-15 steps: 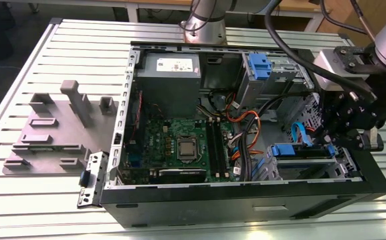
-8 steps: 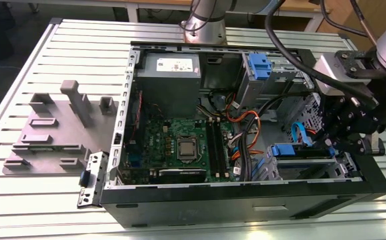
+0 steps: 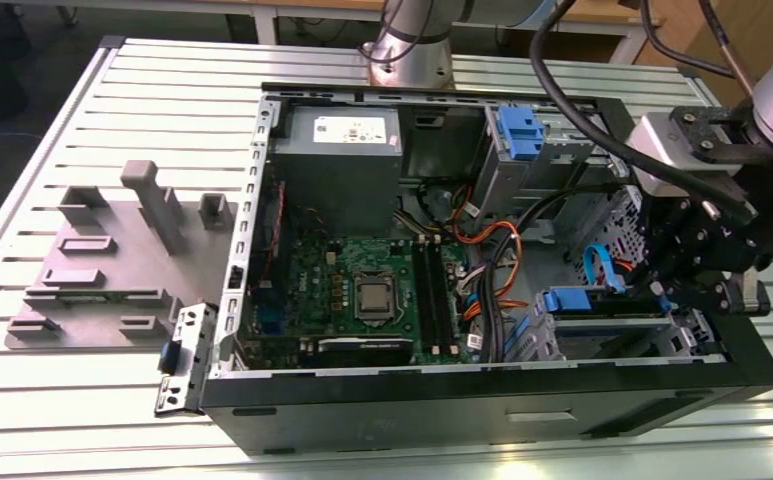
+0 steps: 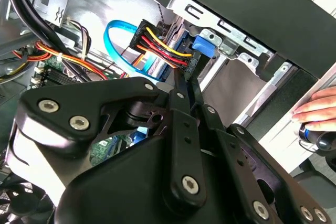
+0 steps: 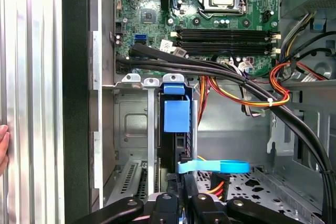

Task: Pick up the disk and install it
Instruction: 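Insert the second disk wire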

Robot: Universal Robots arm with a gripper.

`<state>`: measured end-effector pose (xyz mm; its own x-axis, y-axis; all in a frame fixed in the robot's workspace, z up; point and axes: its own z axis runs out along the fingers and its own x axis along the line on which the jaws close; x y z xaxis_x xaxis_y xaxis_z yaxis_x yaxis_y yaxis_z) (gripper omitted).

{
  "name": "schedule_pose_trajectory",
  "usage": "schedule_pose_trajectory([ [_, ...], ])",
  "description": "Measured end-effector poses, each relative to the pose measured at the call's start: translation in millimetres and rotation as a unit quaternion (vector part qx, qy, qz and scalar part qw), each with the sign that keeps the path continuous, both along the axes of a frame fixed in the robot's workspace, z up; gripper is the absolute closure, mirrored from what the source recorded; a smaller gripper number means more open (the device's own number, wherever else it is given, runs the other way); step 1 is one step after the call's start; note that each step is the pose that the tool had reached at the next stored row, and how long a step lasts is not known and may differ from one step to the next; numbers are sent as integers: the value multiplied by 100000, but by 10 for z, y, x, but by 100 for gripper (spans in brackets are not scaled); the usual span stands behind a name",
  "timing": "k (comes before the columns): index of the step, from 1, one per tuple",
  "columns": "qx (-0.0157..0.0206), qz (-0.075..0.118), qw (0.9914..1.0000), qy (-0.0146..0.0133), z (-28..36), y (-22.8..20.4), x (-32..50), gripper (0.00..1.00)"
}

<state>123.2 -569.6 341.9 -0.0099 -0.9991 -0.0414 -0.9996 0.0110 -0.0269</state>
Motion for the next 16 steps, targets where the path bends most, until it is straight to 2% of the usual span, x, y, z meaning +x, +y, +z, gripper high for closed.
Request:
schedule_pose_trajectory([
  [16, -3, -2, 100000, 0, -26, 0, 0, 84],
])
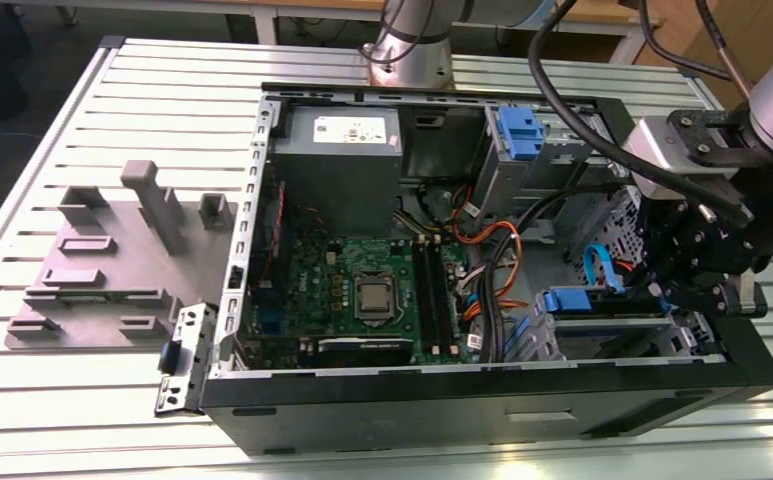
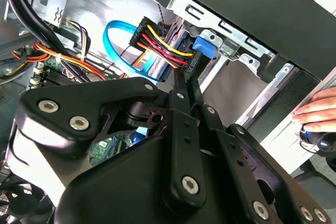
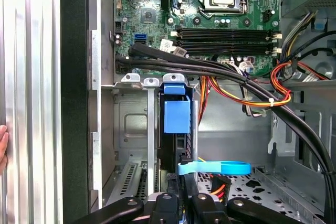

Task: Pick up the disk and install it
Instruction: 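Insert the second disk wire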

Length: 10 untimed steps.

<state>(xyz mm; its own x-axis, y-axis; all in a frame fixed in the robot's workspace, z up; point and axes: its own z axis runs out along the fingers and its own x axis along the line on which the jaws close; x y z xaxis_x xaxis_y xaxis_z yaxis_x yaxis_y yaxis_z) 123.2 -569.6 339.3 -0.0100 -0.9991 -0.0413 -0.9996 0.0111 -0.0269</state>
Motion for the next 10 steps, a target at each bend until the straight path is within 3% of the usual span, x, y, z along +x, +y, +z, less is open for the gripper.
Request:
schedule_pose_trajectory([
  [10, 12, 3, 100000, -2, -4, 0, 0, 83],
])
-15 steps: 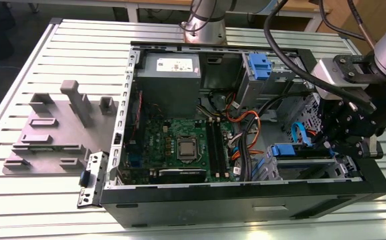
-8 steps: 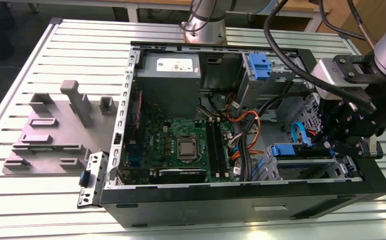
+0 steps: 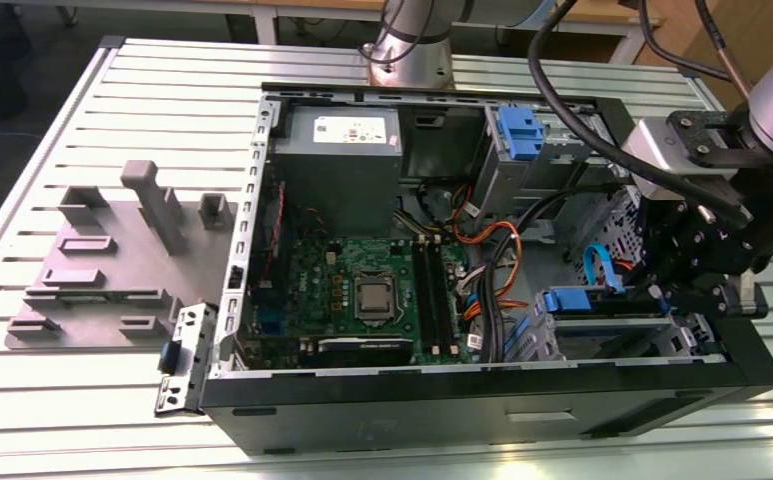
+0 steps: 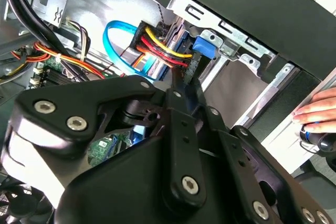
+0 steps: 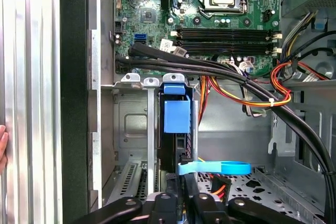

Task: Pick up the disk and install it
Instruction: 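Insert the second disk wire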

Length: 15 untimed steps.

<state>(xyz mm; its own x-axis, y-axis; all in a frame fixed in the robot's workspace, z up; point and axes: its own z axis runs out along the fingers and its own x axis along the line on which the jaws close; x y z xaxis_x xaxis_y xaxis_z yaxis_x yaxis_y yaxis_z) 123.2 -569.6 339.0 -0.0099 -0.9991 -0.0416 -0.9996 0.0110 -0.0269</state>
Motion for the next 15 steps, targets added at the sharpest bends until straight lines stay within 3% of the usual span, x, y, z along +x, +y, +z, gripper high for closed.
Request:
schedule_pose_trajectory([
  [1, -6, -2, 100000, 1, 0, 0, 0, 76],
  [15, -161, -2, 100000, 59, -11, 21, 68, 76],
])
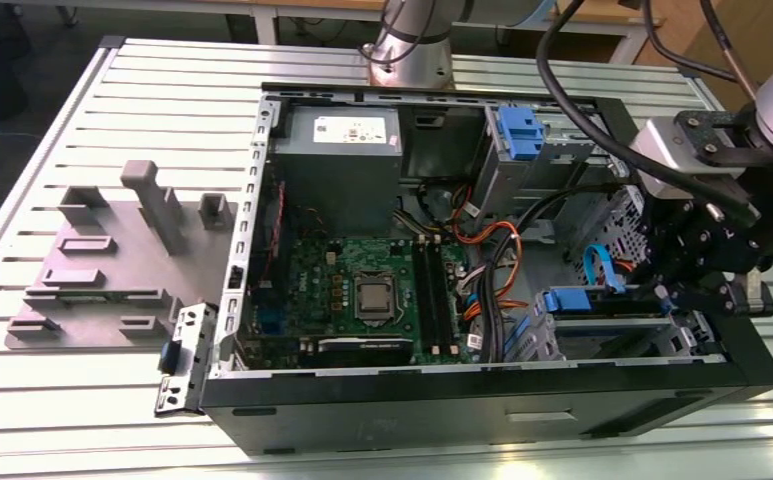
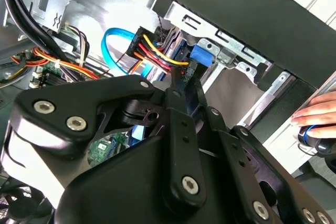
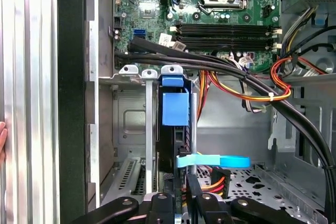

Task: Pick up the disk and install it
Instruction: 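Insert the second disk wire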

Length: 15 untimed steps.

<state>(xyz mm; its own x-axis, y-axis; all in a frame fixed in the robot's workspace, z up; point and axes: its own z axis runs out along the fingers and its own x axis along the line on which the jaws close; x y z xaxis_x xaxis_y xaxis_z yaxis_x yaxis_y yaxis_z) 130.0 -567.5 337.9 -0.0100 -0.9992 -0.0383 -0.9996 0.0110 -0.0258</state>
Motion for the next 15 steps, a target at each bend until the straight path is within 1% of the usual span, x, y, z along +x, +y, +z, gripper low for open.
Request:
schedule_pose_trajectory([
  [1, -214, 1, 100000, 21, -6, 7, 15, 76],
  [4, -591, -2, 99998, 33, -20, 14, 28, 76],
  [5, -823, 0, 99997, 37, -31, 20, 35, 76],
  [6, -921, 0, 99996, 44, -33, 25, 39, 76],
  [9, -937, -4, 99996, 45, -35, 35, 43, 76],
  [15, -945, 4, 99996, 47, -34, 37, 60, 76],
])
